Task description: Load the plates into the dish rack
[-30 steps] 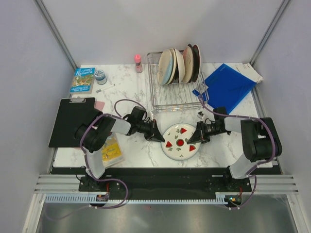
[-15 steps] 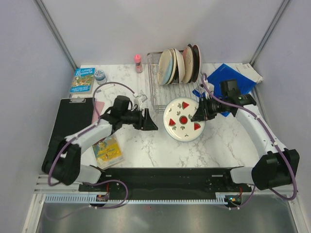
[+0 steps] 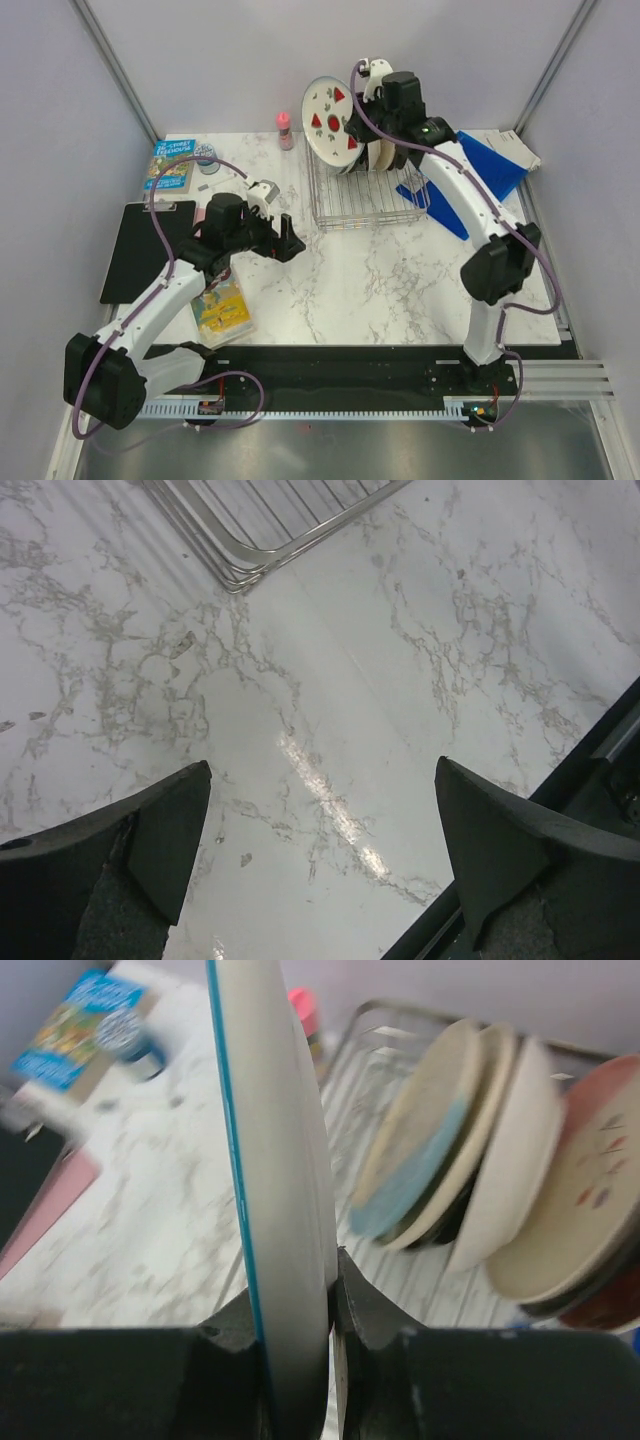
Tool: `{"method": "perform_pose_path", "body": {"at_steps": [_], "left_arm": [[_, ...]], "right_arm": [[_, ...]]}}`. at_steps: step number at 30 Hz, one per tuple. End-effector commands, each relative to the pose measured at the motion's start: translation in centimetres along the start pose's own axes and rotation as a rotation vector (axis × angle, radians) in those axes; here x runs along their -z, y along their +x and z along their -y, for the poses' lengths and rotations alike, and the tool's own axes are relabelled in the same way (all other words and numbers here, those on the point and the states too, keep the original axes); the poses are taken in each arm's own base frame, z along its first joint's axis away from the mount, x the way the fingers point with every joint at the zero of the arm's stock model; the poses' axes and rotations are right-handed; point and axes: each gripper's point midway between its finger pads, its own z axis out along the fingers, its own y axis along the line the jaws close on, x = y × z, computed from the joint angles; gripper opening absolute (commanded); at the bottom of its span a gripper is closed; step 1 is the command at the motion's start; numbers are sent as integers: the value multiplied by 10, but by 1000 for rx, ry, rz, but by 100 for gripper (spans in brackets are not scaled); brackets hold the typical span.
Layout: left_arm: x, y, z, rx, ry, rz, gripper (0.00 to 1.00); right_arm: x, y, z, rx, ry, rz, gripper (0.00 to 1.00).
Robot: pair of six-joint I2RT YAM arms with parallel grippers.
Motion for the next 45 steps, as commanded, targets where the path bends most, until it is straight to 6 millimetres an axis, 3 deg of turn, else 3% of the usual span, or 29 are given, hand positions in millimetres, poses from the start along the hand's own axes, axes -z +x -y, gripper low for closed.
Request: {"method": "perform_pose_path", "body": {"at_steps": [1,2,6,16,17,26,31,38,45], "left_arm": [[18,-32,-22,-58,-111,93,100],[19,-32,-23,-43,-101,96,100],[23,-32,-35,49,-101,117,100],[25,-27,-36,80,-86,124,99],[25,-27,-35,82,-81,126,99],[25,-21,-33,97,-68,122,99],[23,-15,-36,91,-75,110,99],[19,-12,-38,96,-79,94,99],[16,-13,-40,101,-79,87,99]], "right_arm": [[-17,-97,35,11,375,393,0],[-20,-107,33,32,389,447,0],[-37,-104,25,51,500,502,0],[-64,-70,38,-25,661,485,0],[-62,-74,40,-40,677,510,0],[-101,-50,41,-35,659,480,0],[-113,-48,42,-39,658,487,0],[-132,-21,43,-55,642,432,0],[-154,21,50,-52,649,327,0]]}}
